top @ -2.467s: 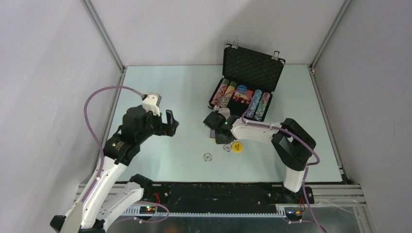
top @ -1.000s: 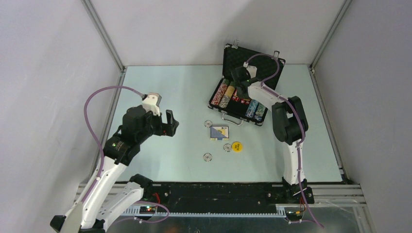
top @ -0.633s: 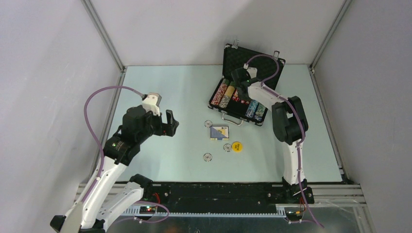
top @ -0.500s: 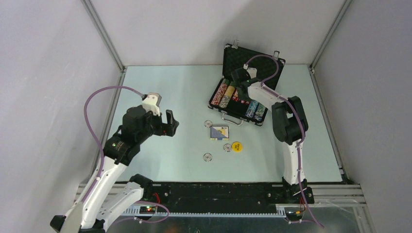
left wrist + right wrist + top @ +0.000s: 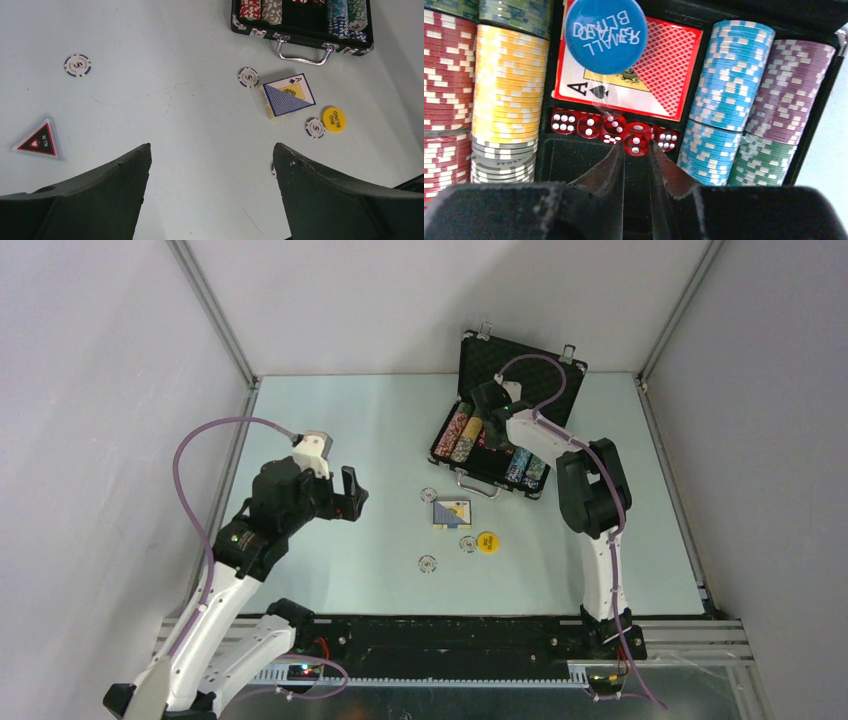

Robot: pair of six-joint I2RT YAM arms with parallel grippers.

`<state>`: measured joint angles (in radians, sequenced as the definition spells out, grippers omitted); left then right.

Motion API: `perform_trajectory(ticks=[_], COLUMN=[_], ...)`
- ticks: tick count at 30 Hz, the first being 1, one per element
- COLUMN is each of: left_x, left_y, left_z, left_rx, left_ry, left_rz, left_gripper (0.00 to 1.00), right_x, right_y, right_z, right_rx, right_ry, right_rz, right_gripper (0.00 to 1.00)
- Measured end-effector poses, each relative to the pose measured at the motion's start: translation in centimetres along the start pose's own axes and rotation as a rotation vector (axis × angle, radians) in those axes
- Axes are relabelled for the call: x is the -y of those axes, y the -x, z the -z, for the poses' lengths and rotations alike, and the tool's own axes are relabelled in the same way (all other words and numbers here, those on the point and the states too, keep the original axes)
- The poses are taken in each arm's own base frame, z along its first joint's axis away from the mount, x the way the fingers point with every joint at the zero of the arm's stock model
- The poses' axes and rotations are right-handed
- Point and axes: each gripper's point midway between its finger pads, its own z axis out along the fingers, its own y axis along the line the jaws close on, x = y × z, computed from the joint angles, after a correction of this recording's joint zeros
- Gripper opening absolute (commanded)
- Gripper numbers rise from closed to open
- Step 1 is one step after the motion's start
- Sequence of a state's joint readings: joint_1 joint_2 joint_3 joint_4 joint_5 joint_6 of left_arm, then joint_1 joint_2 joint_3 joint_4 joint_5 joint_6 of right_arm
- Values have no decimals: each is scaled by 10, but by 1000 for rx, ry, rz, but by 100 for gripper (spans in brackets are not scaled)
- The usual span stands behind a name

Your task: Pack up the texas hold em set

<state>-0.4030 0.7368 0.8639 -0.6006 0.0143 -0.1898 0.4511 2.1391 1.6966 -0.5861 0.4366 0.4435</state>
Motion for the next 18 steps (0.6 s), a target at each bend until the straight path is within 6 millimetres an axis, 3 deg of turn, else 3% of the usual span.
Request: perform_trajectory(ticks=[7,15,18], left_x=[0,0,0], left_y=[0,0,0], left_z=[0,0,0], left_rx=[0,0,0], left_ry=[0,0,0], left_rz=[0,0,0], left_gripper=[96,96,96], right_x=[-5,-6,-5], right_y=[-5,-6,-6], right_z=[-4,-6,-6], right_rx=[-19,-28,-28], right_ry=[10,8,6], right_rz=[18,22,22], right_gripper=[14,42,47])
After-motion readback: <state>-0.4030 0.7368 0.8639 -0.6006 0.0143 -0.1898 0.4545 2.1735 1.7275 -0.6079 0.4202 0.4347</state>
